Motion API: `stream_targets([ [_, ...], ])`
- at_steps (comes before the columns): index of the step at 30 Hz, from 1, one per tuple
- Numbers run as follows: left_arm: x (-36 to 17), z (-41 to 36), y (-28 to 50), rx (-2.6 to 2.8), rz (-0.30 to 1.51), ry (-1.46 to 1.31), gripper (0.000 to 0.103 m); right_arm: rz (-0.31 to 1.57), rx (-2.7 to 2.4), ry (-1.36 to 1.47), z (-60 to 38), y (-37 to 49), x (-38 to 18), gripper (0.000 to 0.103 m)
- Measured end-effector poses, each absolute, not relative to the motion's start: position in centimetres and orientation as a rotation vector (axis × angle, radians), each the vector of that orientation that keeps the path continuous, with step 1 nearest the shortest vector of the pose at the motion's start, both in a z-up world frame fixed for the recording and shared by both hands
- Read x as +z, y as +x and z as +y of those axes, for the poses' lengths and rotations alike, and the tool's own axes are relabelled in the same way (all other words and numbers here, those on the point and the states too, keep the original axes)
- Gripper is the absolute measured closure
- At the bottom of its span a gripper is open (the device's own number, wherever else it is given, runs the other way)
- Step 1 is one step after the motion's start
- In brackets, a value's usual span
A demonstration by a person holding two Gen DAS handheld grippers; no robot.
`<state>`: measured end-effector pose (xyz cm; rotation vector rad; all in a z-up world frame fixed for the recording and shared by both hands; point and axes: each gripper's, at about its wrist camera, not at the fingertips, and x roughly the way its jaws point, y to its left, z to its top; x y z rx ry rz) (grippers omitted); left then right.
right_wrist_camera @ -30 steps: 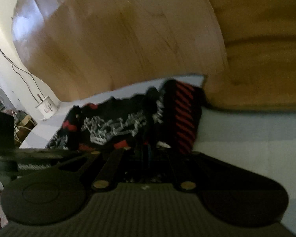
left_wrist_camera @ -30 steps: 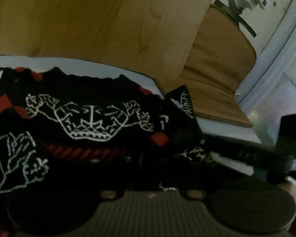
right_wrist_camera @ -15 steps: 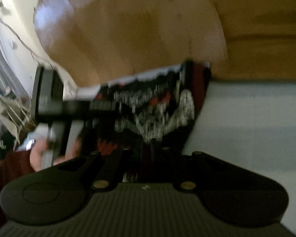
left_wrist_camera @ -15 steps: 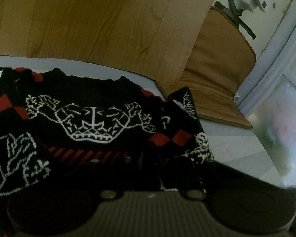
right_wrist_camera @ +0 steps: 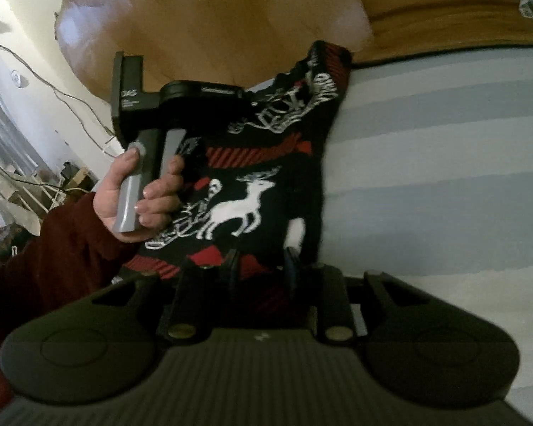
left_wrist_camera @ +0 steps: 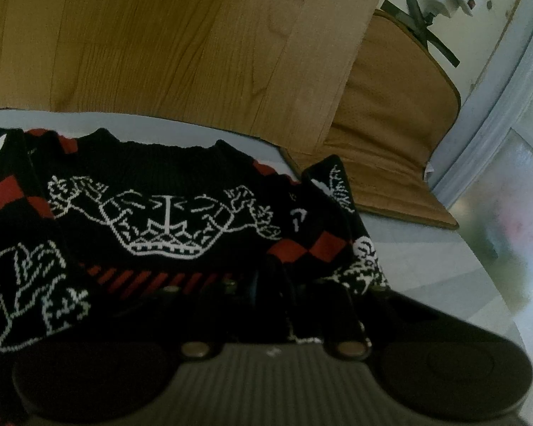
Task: Fold small clothes
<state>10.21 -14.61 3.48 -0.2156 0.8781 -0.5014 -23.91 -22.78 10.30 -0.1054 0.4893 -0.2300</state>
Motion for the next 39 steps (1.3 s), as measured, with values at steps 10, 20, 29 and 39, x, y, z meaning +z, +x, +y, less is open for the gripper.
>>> stream_targets([
  [10,3.8,-15.1,9.3,-0.492,0.841,-0.145,0.083,0.419,-0.215,-0.09,-20.7,-29.3,11.0,0.093],
  [20,4.3,-19.0,6.3,-0.377,0.721,0.183,0.07,0.404,-0.288,-0.121,-21.6,-28.5,11.2,0.069],
  [29,8.8,-13.5,2.6,-0.369,0.667,-0.098,0.066,0.308,-0.192,-0.251,-21.9,-17.1,20.2,0.069],
  [39,4.9,-17.2,1.3,-0.419,0.744,0.098,0.067,0.408,-0.357,-0.017,-33.0,-3.3,21.0,0.085],
])
